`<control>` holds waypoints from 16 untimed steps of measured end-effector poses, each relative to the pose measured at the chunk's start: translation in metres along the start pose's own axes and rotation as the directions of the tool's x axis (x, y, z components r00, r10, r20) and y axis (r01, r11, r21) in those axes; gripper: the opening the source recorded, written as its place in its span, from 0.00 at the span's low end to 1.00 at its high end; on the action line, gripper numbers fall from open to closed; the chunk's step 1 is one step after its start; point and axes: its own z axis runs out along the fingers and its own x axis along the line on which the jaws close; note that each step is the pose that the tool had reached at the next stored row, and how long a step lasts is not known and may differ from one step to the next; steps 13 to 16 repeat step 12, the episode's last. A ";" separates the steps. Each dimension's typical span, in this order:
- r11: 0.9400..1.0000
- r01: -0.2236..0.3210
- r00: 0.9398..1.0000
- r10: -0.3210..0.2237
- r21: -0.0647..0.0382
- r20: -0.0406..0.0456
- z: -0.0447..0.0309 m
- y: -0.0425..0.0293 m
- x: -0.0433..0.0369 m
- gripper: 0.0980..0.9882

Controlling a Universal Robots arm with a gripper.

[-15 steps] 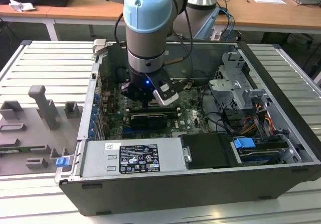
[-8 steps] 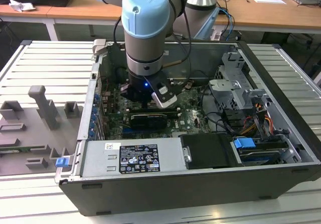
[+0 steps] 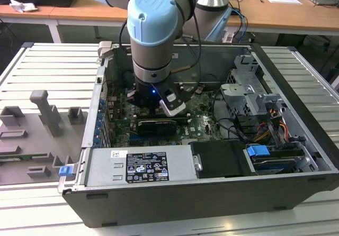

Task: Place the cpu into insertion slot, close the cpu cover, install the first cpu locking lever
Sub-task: 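Install the first cpu locking lever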

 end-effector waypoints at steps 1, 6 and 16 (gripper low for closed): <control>1.000 0.000 1.000 0.000 -0.003 0.001 0.0013 -0.0003 0.0019 0.01; 1.000 0.000 1.000 0.000 -0.012 0.002 -0.0107 0.0030 0.0038 0.01; 1.000 0.000 1.000 0.000 -0.012 0.002 -0.0215 0.0059 0.0034 0.01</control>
